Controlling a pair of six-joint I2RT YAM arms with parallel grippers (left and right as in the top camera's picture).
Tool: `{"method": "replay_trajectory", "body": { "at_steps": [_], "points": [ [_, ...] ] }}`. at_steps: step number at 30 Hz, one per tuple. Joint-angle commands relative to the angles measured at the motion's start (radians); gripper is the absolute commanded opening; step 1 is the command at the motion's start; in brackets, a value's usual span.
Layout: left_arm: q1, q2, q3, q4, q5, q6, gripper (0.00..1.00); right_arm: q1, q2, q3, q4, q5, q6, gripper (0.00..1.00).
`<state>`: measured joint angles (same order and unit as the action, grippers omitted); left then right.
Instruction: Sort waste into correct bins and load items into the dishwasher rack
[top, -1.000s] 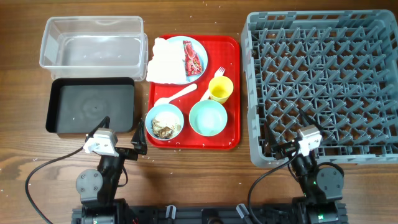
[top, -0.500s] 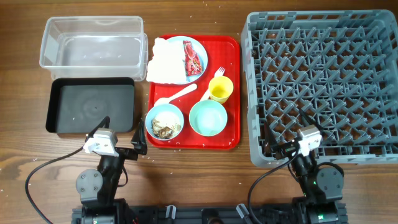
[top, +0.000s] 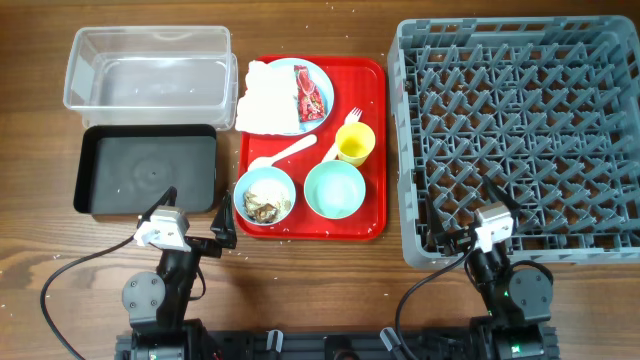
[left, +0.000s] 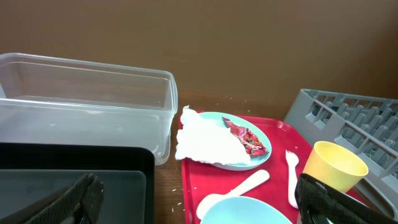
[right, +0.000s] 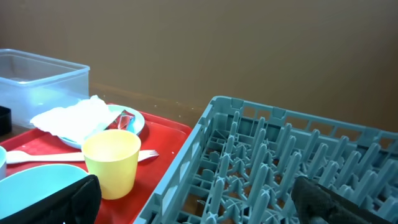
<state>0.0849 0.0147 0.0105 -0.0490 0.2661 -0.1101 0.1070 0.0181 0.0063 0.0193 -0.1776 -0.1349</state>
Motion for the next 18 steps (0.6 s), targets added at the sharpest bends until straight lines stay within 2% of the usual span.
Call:
{"method": "replay_trajectory", "body": {
  "at_steps": [1,5,10,14,18],
  "points": [
    [-0.005,-0.012,-0.005,0.000,-0.010,-0.002,1.00,0.005,-0.008,-0.001,0.008,0.019,-0.018,1.00],
    [-0.005,-0.012,-0.005,0.000,-0.010,-0.002,1.00,0.005,-0.008,-0.001,-0.002,-0.015,0.037,1.00],
    [-0.005,-0.012,-0.005,0.044,0.006,-0.002,1.00,0.005,-0.008,-0.001,0.017,-0.006,0.037,1.00],
    [-0.005,-0.012,-0.005,0.045,0.006,-0.003,1.00,0.005,-0.008,-0.001,0.027,-0.010,0.147,1.00],
    [-0.005,-0.012,-0.005,0.045,0.006,-0.003,1.00,0.005,-0.008,0.001,0.056,-0.041,0.163,1.00]
  ]
}}
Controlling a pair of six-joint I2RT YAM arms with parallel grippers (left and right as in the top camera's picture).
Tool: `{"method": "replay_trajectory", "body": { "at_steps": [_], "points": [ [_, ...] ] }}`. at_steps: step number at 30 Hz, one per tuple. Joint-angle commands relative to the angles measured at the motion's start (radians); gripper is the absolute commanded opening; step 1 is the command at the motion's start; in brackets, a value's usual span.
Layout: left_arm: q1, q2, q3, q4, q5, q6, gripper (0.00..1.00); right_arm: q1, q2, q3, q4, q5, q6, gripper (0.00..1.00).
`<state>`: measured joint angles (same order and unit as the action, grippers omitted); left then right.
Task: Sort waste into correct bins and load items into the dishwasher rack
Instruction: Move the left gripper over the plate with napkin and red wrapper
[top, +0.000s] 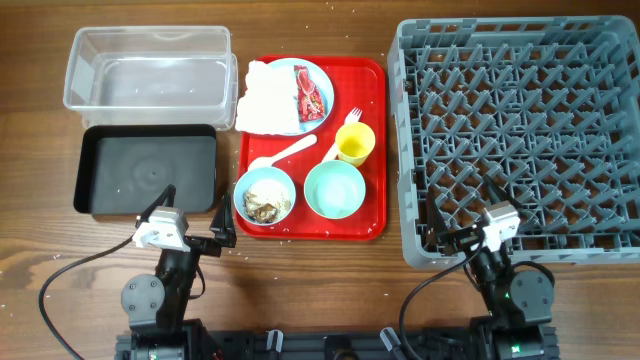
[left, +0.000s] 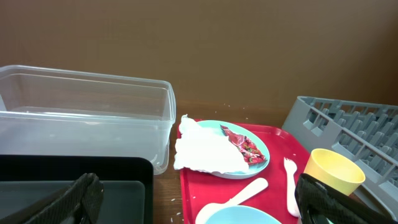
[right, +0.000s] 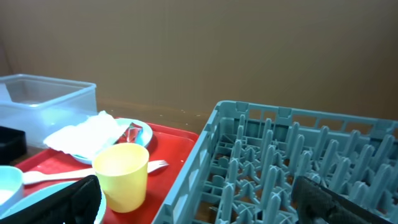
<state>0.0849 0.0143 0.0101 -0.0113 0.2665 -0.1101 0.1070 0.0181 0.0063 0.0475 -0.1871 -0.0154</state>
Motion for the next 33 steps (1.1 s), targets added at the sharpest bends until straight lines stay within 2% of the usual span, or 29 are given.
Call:
{"method": "replay_trajectory", "body": {
  "at_steps": [1,5,9,12,18,21,24,27,30,33],
  "points": [
    [-0.005,-0.011,-0.003,0.008,0.007,-0.006,1.00,0.005,-0.008,0.013,0.034,-0.019,0.035,1.00],
    [-0.005,-0.006,0.041,0.019,0.039,-0.010,1.00,0.005,-0.004,0.086,0.053,0.060,-0.089,1.00],
    [-0.005,0.067,0.161,0.030,0.039,-0.010,1.00,0.005,0.061,0.180,0.055,0.083,-0.108,1.00],
    [-0.005,0.190,0.272,0.030,0.040,-0.010,1.00,0.005,0.159,0.246,0.067,0.083,-0.125,1.00],
    [-0.005,0.581,0.592,-0.026,0.106,-0.010,1.00,0.005,0.459,0.466,0.057,0.083,-0.143,1.00],
    [-0.009,0.819,0.824,-0.191,0.171,-0.010,1.00,0.005,0.622,0.625,-0.053,0.082,-0.142,1.00],
    [-0.058,1.019,1.053,-0.346,0.162,-0.010,1.00,0.005,0.767,0.791,-0.212,0.082,-0.142,1.00],
    [-0.138,1.220,1.314,-0.531,0.070,-0.053,1.00,0.005,0.893,0.954,-0.383,0.055,-0.140,1.00],
    [-0.260,1.509,1.695,-0.797,-0.063,-0.054,1.00,0.005,1.054,1.155,-0.600,0.006,-0.137,1.00],
    [-0.329,1.698,1.903,-0.934,-0.112,-0.054,1.00,0.005,1.160,1.279,-0.754,-0.010,-0.080,1.00]
  ]
}}
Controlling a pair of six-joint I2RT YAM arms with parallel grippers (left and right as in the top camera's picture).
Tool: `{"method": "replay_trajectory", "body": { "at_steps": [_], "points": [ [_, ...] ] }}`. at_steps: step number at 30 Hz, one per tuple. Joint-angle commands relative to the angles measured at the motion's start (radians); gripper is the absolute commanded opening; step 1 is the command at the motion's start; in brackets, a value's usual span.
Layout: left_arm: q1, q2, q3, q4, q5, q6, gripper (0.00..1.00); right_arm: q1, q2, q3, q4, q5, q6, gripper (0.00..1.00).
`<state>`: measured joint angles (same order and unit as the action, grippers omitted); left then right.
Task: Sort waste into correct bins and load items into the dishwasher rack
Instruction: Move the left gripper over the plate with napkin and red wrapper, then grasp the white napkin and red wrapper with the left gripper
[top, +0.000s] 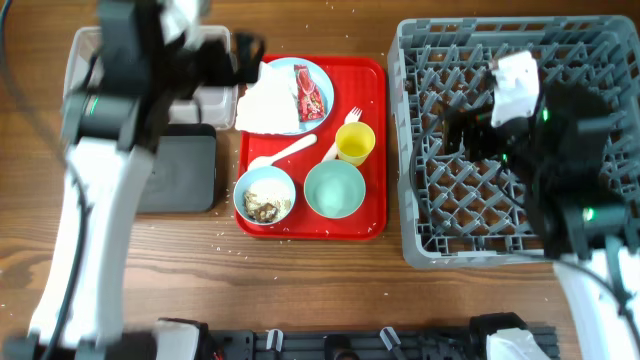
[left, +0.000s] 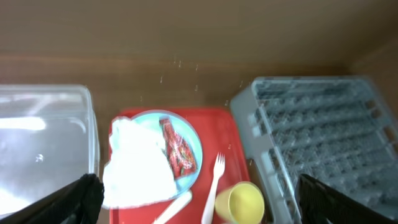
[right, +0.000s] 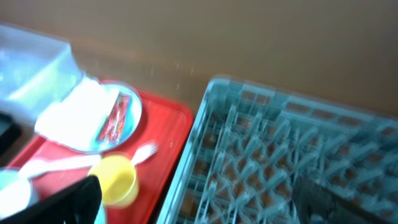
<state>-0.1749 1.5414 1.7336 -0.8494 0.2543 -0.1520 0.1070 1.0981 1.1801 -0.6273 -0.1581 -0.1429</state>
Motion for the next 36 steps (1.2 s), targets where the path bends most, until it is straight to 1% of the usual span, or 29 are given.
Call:
{"method": "replay_trajectory", "body": {
  "at_steps": [1,2,4,7,9,10,11,12,14,16,28,33,34,36],
  "points": [
    [-0.089,0.225,0.217,-0.121,-0.100,-0.012,1.00,0.005,0.119,0.142,-0.134,-0.047,0.048,1.00],
    [-0.115,0.285,0.230,-0.127,-0.100,-0.012,1.00,0.005,0.153,0.159,-0.159,-0.050,0.048,1.00],
    [-0.150,0.375,0.230,-0.127,-0.099,-0.012,1.00,0.005,0.197,0.159,-0.159,-0.054,0.047,1.00],
    [-0.183,0.513,0.230,-0.117,-0.061,-0.016,1.00,0.005,0.279,0.155,-0.182,-0.061,0.182,1.00],
    [-0.187,0.578,0.230,-0.061,-0.078,-0.017,1.00,0.005,0.316,0.155,-0.190,-0.061,0.188,1.00],
    [-0.185,0.603,0.230,-0.035,-0.111,-0.048,1.00,0.005,0.329,0.155,-0.196,-0.061,0.188,1.00],
    [-0.182,0.629,0.230,-0.015,-0.207,-0.179,1.00,0.005,0.339,0.155,-0.200,-0.061,0.188,1.00],
    [-0.179,0.653,0.230,0.002,-0.268,-0.251,1.00,0.005,0.345,0.155,-0.202,-0.061,0.188,1.00],
    [-0.178,0.696,0.230,0.038,-0.292,-0.261,1.00,0.005,0.350,0.155,-0.206,-0.061,0.188,1.00],
    [-0.178,0.724,0.230,0.054,-0.313,-0.284,1.00,0.005,0.351,0.155,-0.206,-0.061,0.188,1.00],
    [-0.175,0.841,0.230,0.083,-0.311,-0.283,1.00,0.005,0.351,0.155,-0.224,-0.061,0.188,1.00],
    [-0.175,0.861,0.230,0.084,-0.308,-0.283,1.00,0.005,0.351,0.155,-0.228,-0.061,0.198,1.00],
    [-0.175,0.863,0.230,0.083,-0.308,-0.282,0.98,0.005,0.351,0.155,-0.230,-0.061,0.198,1.00],
    [-0.176,0.878,0.229,0.079,-0.308,-0.282,0.87,0.005,0.351,0.155,-0.238,-0.061,0.198,1.00]
  ]
}}
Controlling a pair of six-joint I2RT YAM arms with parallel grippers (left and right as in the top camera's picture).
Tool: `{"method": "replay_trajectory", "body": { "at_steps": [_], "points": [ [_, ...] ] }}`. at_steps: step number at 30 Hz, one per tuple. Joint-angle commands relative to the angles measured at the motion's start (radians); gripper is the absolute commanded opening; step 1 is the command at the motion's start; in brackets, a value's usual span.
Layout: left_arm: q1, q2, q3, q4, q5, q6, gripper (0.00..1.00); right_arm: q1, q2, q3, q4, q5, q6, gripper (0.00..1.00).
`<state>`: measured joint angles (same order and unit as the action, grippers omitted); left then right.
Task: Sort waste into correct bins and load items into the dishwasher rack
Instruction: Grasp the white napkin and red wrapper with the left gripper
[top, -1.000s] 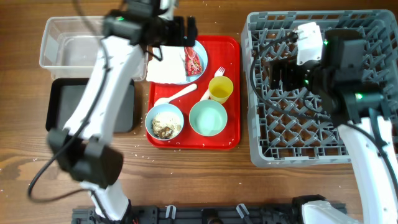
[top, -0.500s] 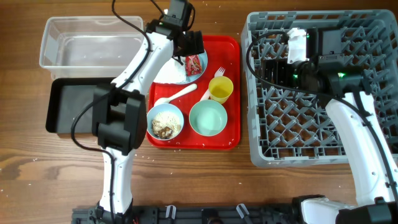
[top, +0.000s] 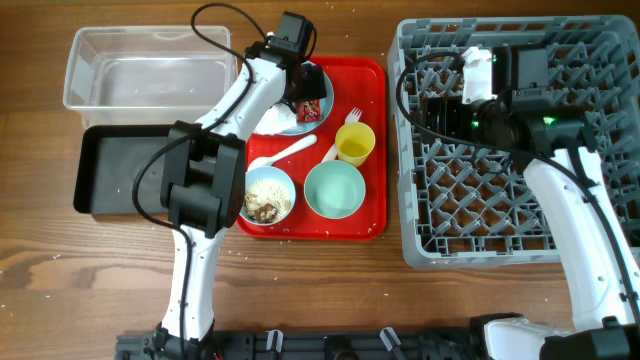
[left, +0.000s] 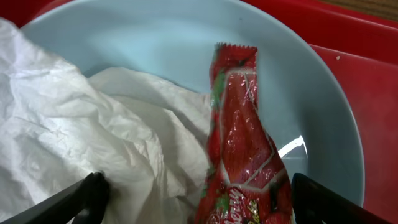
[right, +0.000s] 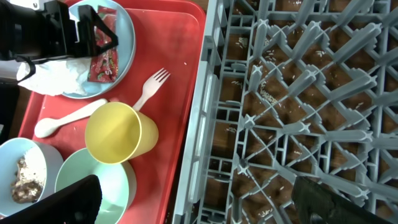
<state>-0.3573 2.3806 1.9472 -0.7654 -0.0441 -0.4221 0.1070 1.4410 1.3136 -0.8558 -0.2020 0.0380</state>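
Note:
A red snack wrapper (left: 239, 143) lies on the light blue plate (left: 311, 112) beside a crumpled white napkin (left: 81, 137), at the back of the red tray (top: 370, 150). My left gripper (left: 199, 208) hangs low over the plate, open, its fingers either side of the wrapper and napkin edge. In the overhead view this left gripper (top: 300, 85) covers part of the plate. My right gripper (right: 199, 208) is open and empty above the left edge of the grey dishwasher rack (top: 520, 150). A yellow cup (right: 115, 134), white fork (right: 152, 87) and spoon (right: 68, 118) sit on the tray.
A teal bowl (top: 334, 188) and a bowl with food scraps (top: 265, 195) stand at the tray's front. Left of the tray are a clear bin (top: 145, 65) at the back and a black bin (top: 140, 170) in front. The rack holds nothing.
My left gripper was high above the tray's back end and is now close over the plate, straddling the wrapper. My right gripper sits lower, over the rack's left edge. Nothing on the tray has moved.
Both arms sat folded at the table's front edge, grippers open, at the first two moments. Then both were raised, the left over the bins and plate, the right over the rack. Now the left is down at the wrapper and the right hovers by the rack's edge.

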Motion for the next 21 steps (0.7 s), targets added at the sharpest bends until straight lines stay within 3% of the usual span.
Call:
{"method": "replay_trajectory", "body": {
  "at_steps": [1,4,9,11,14,15,21],
  "points": [
    [0.006,0.043,0.016,-0.005,-0.010,-0.011,0.83,0.005,0.008,0.021,-0.014,-0.017,0.017,1.00],
    [0.006,0.043,0.016,-0.005,-0.009,0.019,0.78,0.005,0.008,0.021,-0.021,-0.017,0.017,1.00],
    [0.006,0.057,0.016,-0.061,-0.010,0.134,0.78,0.005,0.008,0.021,-0.020,-0.017,0.017,1.00],
    [0.006,0.088,0.015,-0.069,-0.010,0.175,0.67,0.005,0.008,0.021,-0.020,-0.017,0.017,1.00],
    [0.006,0.103,0.015,-0.089,-0.010,0.200,0.08,0.005,0.008,0.021,-0.020,-0.017,0.017,1.00],
    [0.006,0.103,0.016,-0.092,-0.010,0.200,0.04,0.005,0.008,0.021,-0.020,-0.017,0.017,0.99],
    [0.016,0.002,0.087,-0.164,-0.010,0.210,0.04,0.005,0.008,0.021,-0.019,-0.017,0.017,1.00]
  ]
}}
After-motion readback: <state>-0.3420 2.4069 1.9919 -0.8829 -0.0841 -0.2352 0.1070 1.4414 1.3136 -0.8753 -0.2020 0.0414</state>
